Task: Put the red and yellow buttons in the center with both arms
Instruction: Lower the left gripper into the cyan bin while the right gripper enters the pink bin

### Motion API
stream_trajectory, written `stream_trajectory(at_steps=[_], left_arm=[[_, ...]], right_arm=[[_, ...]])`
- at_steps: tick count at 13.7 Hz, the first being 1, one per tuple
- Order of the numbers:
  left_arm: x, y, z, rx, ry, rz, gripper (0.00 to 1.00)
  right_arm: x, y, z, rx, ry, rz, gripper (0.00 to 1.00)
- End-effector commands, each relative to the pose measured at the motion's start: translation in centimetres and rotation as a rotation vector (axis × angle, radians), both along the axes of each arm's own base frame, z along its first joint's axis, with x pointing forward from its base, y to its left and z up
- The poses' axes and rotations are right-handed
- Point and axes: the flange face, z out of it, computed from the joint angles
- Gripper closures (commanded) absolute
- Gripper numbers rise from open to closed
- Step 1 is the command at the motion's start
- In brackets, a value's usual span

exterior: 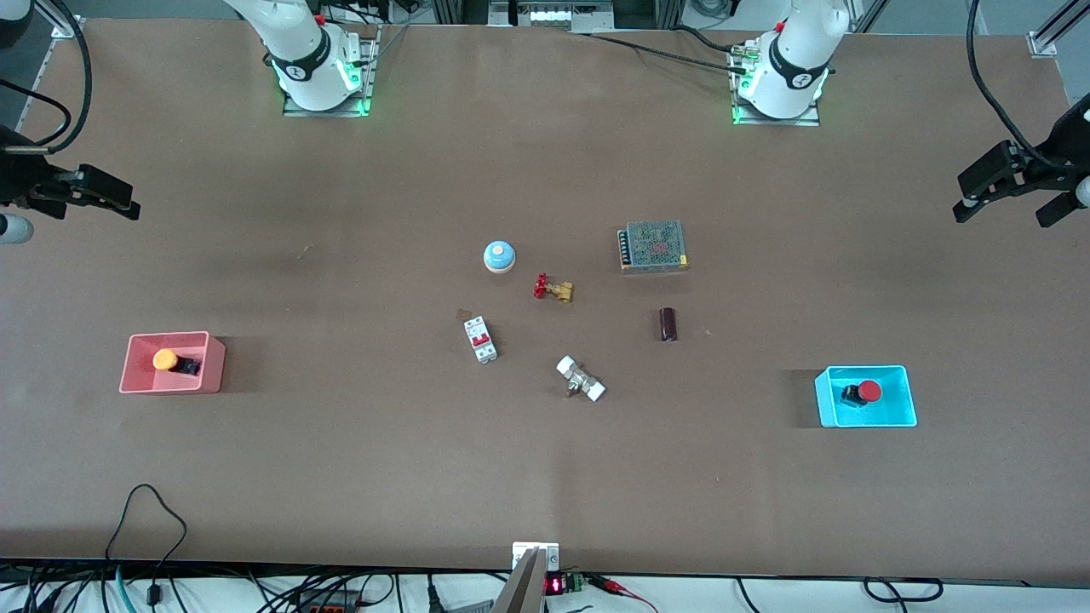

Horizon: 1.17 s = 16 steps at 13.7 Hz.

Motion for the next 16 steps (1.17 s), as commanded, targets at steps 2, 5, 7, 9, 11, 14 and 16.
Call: stream_trajectory(at_steps=[2,5,7,9,11,14,16], left_arm=[[0.2,-0.1,0.1,-0.008,0.012,0.002,0.0],[1.2,-0.1,-1.7,-0.01,0.038,0.002,0.0],[3.2,0.1,-4.6,-0.011,0.062,0.005,0.0],[5.5,1.0,-7.8,-0.009,0.065,0.017,0.0],[7.8,2.9,-11.6,-0.009,0.066,0.037,0.0],[10.7,4.8,-17.3,-0.012,0.063,0.062,0.0],[12.2,5.3,-21.5,-0.014,0.069,0.069,0.0]], right_arm=[[-1.5,-0.2,0.3,-0.004,0.004,-0.006,0.0],[-1.1,-0.3,-0.3,-0.005,0.007,-0.005,0.0],[0.8,-0.6,-3.5,-0.008,0.027,0.002,0.0],[3.6,-1.8,-8.6,-0.017,0.033,-0.008,0.0],[5.9,-2.9,-14.3,-0.018,0.058,0.001,0.0],[8.2,-7.5,-21.6,-0.011,0.055,0.077,0.0],[8.9,-10.1,-24.9,-0.013,0.03,0.106,0.0]])
